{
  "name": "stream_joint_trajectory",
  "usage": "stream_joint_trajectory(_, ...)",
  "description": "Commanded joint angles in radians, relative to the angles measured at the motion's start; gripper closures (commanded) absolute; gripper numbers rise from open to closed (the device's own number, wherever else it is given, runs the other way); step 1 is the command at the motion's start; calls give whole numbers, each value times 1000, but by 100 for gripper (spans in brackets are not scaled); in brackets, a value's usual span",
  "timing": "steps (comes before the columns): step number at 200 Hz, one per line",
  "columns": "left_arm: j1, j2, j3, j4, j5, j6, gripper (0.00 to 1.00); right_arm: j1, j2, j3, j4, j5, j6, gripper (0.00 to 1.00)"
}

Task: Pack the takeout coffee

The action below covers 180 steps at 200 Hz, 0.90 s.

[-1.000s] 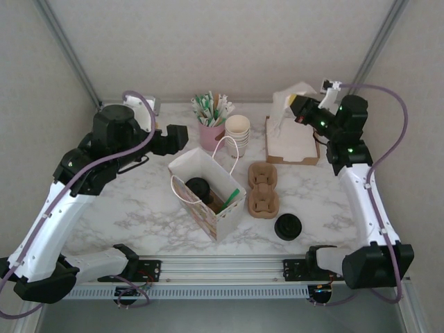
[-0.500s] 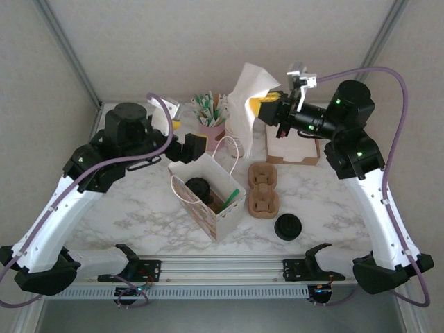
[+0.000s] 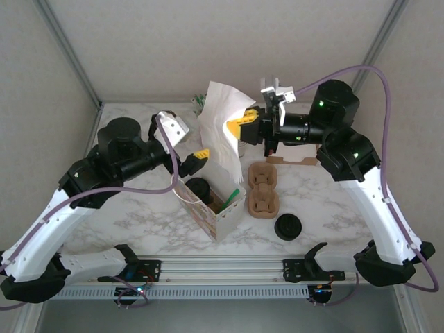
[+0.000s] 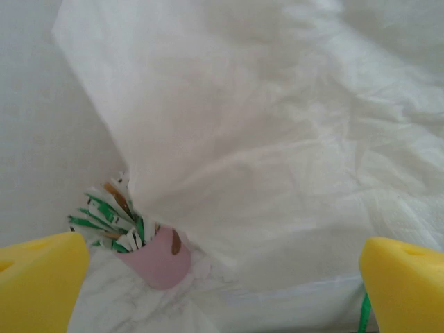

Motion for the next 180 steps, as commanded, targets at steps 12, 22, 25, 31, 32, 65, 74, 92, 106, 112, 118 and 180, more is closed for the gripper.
stream_joint_trajectory(12,-38,-49,-67,112,30,149,0,52,33,52,-17,-30,-14,100)
stream_joint_trajectory(22,-50,-61,-87,133,29,187,0,67,45,60,-16,-37,-6,100)
stream_joint_trajectory(25,-52,-65,-93,138,27,199,0,70,48,64,-18,-39,-5,100)
stream_joint_trajectory(31,-61,-72,-108,161,21,219,0,73,55,72,-26,-43,-4,100)
stream_joint_trajectory(32,-62,-73,-112,164,21,223,0,73,55,73,-26,-43,-4,100)
stream_joint_trajectory(65,-81,-110,-175,265,17,301,0,125,76,90,-46,-42,1,100)
stream_joint_trajectory(74,-84,-115,-184,282,24,310,0,139,79,91,-46,-43,3,100)
stream_joint_trajectory(92,-91,-124,-198,311,26,322,0,160,87,94,-47,-39,8,100)
stream_joint_trajectory(106,-95,-133,-207,329,27,332,0,173,90,95,-50,-28,12,100)
stream_joint_trajectory(112,-96,-135,-211,336,26,334,1,177,92,95,-51,-24,13,100)
stream_joint_trajectory(118,-98,-138,-214,343,26,338,2,179,92,93,-50,-23,11,100)
stream_joint_trajectory(180,-112,-148,-231,372,50,349,22,186,87,76,8,-16,71,100)
